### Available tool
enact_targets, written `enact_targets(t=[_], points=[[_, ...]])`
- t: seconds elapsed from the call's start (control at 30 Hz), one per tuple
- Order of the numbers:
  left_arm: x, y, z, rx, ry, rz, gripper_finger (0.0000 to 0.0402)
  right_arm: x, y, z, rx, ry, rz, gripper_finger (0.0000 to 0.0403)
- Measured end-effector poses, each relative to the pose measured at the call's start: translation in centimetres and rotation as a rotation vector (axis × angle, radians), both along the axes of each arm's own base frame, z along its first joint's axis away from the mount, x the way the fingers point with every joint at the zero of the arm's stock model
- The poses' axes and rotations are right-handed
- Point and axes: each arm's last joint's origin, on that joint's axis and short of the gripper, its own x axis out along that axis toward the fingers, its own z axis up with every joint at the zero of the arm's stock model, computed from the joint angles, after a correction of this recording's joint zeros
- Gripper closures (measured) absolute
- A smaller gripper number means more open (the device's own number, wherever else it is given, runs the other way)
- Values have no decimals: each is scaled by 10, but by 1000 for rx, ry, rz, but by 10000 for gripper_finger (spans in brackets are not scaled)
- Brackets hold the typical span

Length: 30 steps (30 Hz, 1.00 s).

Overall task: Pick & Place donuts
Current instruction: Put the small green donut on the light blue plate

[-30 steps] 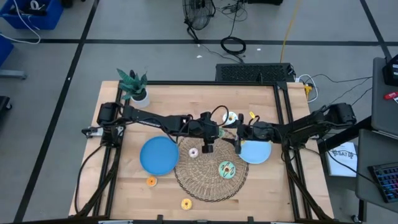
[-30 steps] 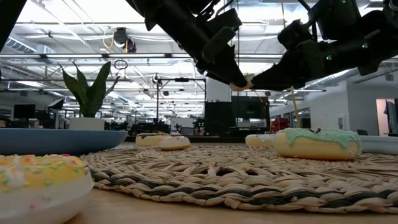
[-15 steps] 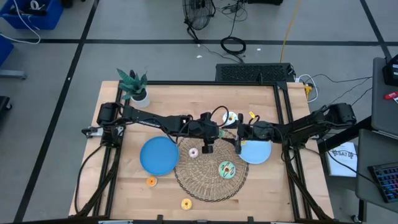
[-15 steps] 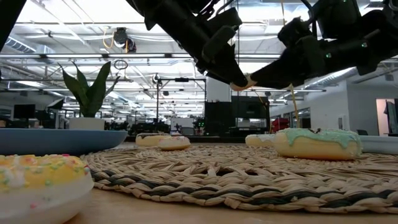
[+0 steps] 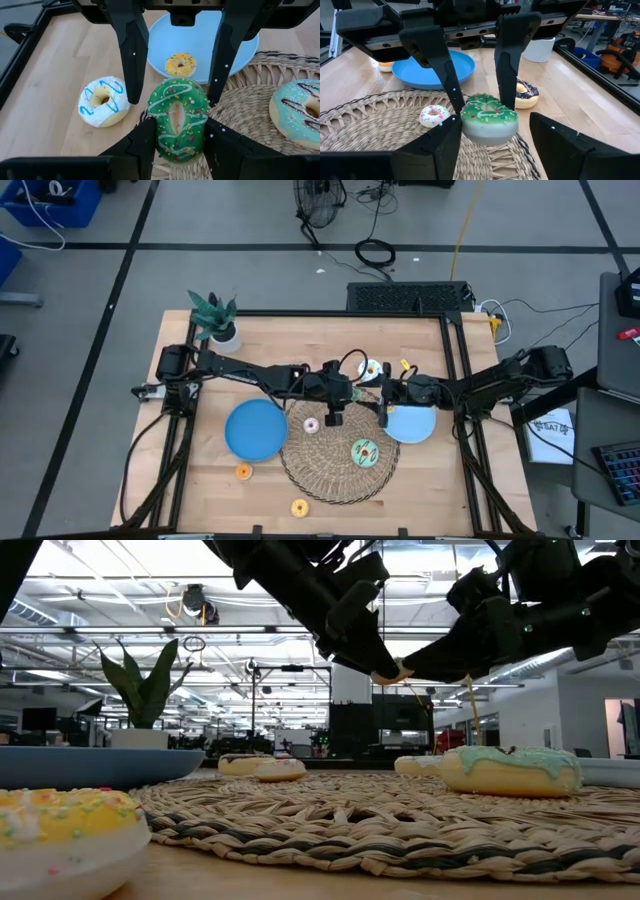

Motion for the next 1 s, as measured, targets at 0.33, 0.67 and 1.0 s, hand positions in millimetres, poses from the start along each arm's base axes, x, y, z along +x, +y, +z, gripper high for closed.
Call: enact_targets(t=[0.33, 0.67, 1.0], points=[[0, 0, 0, 1, -1, 0, 252, 0, 0, 0, -3, 3, 3, 236], [1, 0, 1, 0, -11, 0, 252, 0, 0, 0, -4, 3, 2, 273], [1, 0, 1, 15, -10, -10, 252, 0, 0, 0, -4, 3, 1, 280]])
